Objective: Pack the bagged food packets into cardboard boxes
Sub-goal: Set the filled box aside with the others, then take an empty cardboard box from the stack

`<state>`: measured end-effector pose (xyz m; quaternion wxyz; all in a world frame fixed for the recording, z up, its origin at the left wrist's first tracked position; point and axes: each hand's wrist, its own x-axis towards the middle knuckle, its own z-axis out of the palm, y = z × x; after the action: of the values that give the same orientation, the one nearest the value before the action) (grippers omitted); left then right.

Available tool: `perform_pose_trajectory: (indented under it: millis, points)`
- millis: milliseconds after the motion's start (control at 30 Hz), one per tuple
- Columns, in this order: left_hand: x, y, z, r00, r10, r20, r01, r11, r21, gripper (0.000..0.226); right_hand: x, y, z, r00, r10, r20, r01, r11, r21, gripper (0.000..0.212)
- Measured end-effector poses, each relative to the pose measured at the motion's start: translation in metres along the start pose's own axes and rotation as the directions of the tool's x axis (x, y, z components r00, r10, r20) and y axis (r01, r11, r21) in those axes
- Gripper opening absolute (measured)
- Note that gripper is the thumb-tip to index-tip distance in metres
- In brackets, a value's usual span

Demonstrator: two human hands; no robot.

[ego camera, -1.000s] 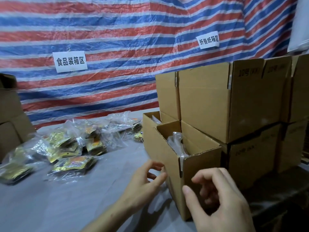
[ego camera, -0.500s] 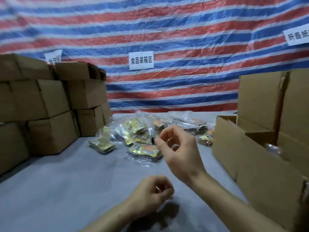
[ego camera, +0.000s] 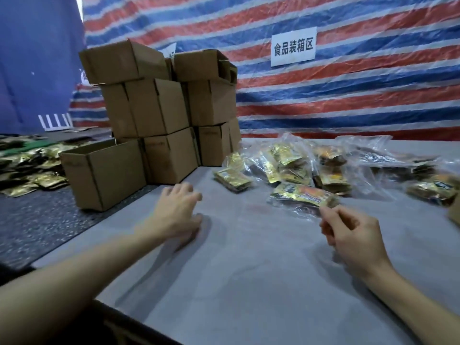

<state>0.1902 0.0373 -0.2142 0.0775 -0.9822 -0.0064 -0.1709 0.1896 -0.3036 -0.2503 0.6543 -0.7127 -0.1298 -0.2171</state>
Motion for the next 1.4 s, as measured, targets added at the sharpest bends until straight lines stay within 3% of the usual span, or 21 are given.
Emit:
perform_pose_trajectory:
  millis: [100, 200, 333, 467, 567, 833, 1033, 1133, 1233, 1400]
  points:
    - [0.018, -0.044, -0.010, 0.980, -0.193, -0.049, 0.198, 0.963, 0.180, 0.053, 0.003, 0.002, 0.000, 1.000, 0.008, 0.022, -0.007, 1.000, -0.012, 0.043]
    - [0.032, -0.078, -0.028, 0.952, -0.268, -0.149, 0.300, 0.914, 0.273, 0.056, 0.003, 0.004, -0.002, 0.999, 0.006, 0.051, -0.004, 0.999, -0.038, 0.040]
    - [0.041, -0.114, -0.054, 0.883, -0.379, -0.276, 0.441, 0.871, 0.216, 0.072, 0.004, 0.004, -0.003, 0.998, 0.019, 0.059, -0.018, 0.999, -0.032, 0.038]
    - [0.038, -0.139, -0.062, 0.802, -0.568, -0.186, 0.595, 0.785, 0.172, 0.080, 0.005, 0.003, -0.002, 0.998, 0.044, 0.054, -0.043, 0.999, -0.009, 0.037]
    - [0.030, -0.144, -0.056, 0.743, -0.659, -0.120, 0.669, 0.729, 0.143, 0.071, 0.005, 0.003, -0.003, 0.997, 0.051, 0.065, -0.050, 0.999, -0.007, 0.036]
    - [0.008, -0.127, -0.046, 0.807, -0.539, -0.242, 0.587, 0.776, 0.229, 0.024, 0.004, 0.003, -0.003, 0.991, 0.093, 0.097, -0.095, 0.995, 0.010, 0.038]
    - [-0.021, -0.092, -0.042, 0.864, -0.405, -0.300, 0.476, 0.850, 0.224, 0.018, 0.005, 0.003, -0.003, 0.990, 0.109, 0.085, -0.112, 0.993, 0.027, 0.039]
    - [-0.039, -0.064, -0.042, 0.879, -0.259, -0.399, 0.344, 0.926, 0.157, 0.011, 0.005, 0.003, -0.004, 0.992, 0.096, 0.081, -0.097, 0.995, 0.004, 0.038]
    - [-0.054, -0.028, -0.050, 0.847, -0.101, -0.522, 0.191, 0.974, 0.120, 0.019, 0.003, 0.002, -0.004, 0.991, 0.101, 0.083, -0.101, 0.995, 0.000, 0.038]
    - [-0.064, 0.035, -0.074, 0.816, 0.027, -0.577, 0.006, 0.999, 0.054, 0.022, 0.003, 0.000, -0.005, 0.991, 0.104, 0.082, -0.104, 0.995, -0.007, 0.036]
